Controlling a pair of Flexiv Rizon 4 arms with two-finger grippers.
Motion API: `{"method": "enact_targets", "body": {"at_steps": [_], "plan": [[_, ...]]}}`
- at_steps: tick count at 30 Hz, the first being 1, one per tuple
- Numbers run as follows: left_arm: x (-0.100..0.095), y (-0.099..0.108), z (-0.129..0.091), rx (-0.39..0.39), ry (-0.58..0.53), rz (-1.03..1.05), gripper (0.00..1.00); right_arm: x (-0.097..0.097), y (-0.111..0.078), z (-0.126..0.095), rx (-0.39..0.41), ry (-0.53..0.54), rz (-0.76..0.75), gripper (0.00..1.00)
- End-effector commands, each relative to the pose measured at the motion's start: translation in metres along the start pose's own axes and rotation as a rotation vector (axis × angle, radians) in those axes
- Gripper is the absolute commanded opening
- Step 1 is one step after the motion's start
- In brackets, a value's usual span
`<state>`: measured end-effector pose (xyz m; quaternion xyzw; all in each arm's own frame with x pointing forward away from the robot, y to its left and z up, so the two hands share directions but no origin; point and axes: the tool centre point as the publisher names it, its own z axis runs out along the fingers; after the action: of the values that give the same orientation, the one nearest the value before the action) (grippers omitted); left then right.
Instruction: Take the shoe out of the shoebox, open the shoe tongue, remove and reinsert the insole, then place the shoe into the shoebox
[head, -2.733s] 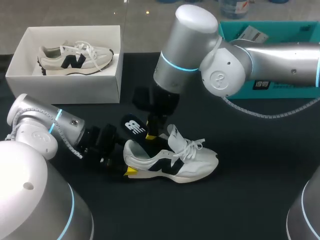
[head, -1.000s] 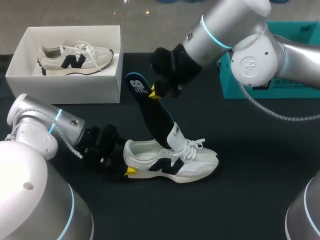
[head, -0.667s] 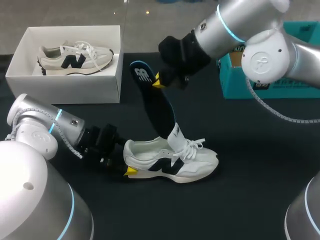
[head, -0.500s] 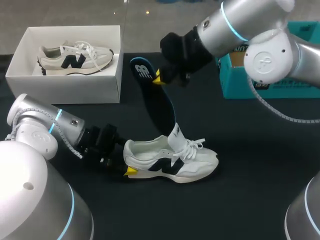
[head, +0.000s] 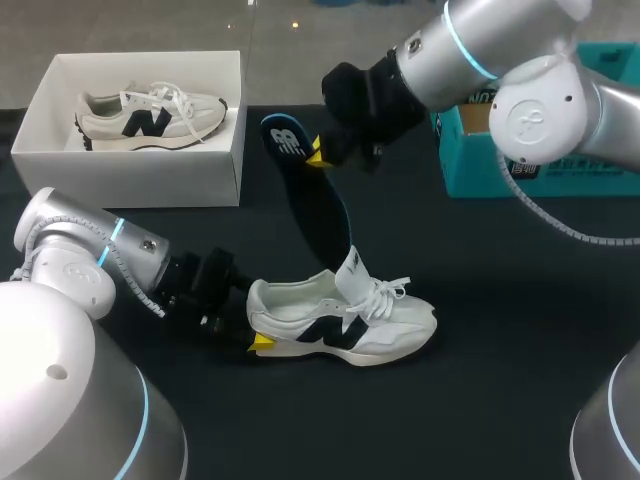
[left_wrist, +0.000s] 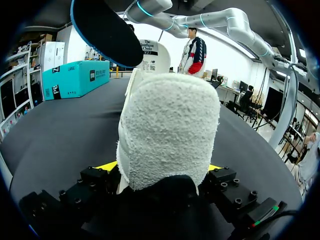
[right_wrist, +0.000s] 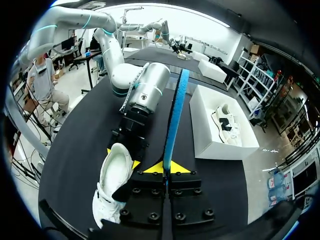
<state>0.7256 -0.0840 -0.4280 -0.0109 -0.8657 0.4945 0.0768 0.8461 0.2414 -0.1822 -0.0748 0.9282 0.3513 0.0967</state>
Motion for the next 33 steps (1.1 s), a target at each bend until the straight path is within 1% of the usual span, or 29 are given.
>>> {"method": "enact_targets", "body": {"at_steps": [1, 4, 6, 7, 9, 11, 12, 13, 14, 15, 16, 18, 19, 20, 24, 31, 33], "plan": [[-0.001, 0.002, 0.003, -0.003, 0.002, 0.0, 0.0, -0.001, 0.0, 0.002, 0.001, 0.0, -0.001, 0.0], [-0.001, 0.002, 0.003, -0.003, 0.002, 0.0, 0.0, -0.001, 0.0, 0.002, 0.001, 0.0, -0.001, 0.0], [-0.001, 0.002, 0.003, -0.003, 0.002, 0.0, 0.0, -0.001, 0.004, -0.007, -0.087, -0.013, -0.015, 0.0], [-0.001, 0.002, 0.003, -0.003, 0.002, 0.0, 0.0, -0.001, 0.006, -0.01, -0.115, -0.021, -0.003, 0.0], [-0.001, 0.002, 0.003, -0.003, 0.002, 0.0, 0.0, -0.003, 0.009, -0.015, -0.219, -0.01, -0.009, 0.0], [-0.001, 0.002, 0.003, -0.003, 0.002, 0.0, 0.0, -0.006, 0.012, -0.019, -0.269, 0.014, 0.017, 0.0], [-0.001, 0.002, 0.003, -0.003, 0.002, 0.0, 0.0, -0.007, 0.013, -0.022, -0.31, 0.017, 0.017, 0.0], [-0.001, 0.002, 0.003, -0.003, 0.002, 0.0, 0.0, -0.006, 0.016, -0.022, -0.32, 0.027, 0.023, 0.0], [-0.001, 0.002, 0.003, -0.003, 0.002, 0.0, 0.0, -0.006, 0.017, -0.024, -0.367, 0.042, 0.02, 0.0], [-0.001, 0.002, 0.003, -0.003, 0.002, 0.0, 0.0, -0.006, 0.018, -0.025, -0.393, 0.051, 0.027, 0.0], [-0.001, 0.002, 0.003, -0.003, 0.002, 0.0, 0.0, -0.007, 0.018, -0.028, -0.402, 0.06, 0.04, 0.0], [-0.001, 0.002, 0.003, -0.003, 0.002, 0.0, 0.0, -0.008, 0.018, -0.033, -0.457, 0.071, 0.048, 0.0], [-0.001, 0.002, 0.003, -0.003, 0.002, 0.0, 0.0, -0.008, 0.018, -0.035, -0.472, 0.078, 0.05, 0.0], [-0.001, 0.002, 0.003, -0.003, 0.002, 0.0, 0.0, -0.008, 0.018, -0.038, -0.483, 0.081, 0.055, 0.0], [-0.001, 0.002, 0.003, -0.003, 0.002, 0.0, 0.0, -0.012, 0.019, -0.045, -0.462, 0.09, 0.08, 0.0], [-0.001, 0.002, 0.003, -0.003, 0.002, 0.0, 0.0, -0.019, 0.025, -0.047, -0.419, 0.124, 0.103, 0.0], [-0.001, 0.002, 0.003, -0.003, 0.002, 0.0, 0.0, -0.02, 0.025, -0.047, -0.427, 0.129, 0.109, 0.0]]}}
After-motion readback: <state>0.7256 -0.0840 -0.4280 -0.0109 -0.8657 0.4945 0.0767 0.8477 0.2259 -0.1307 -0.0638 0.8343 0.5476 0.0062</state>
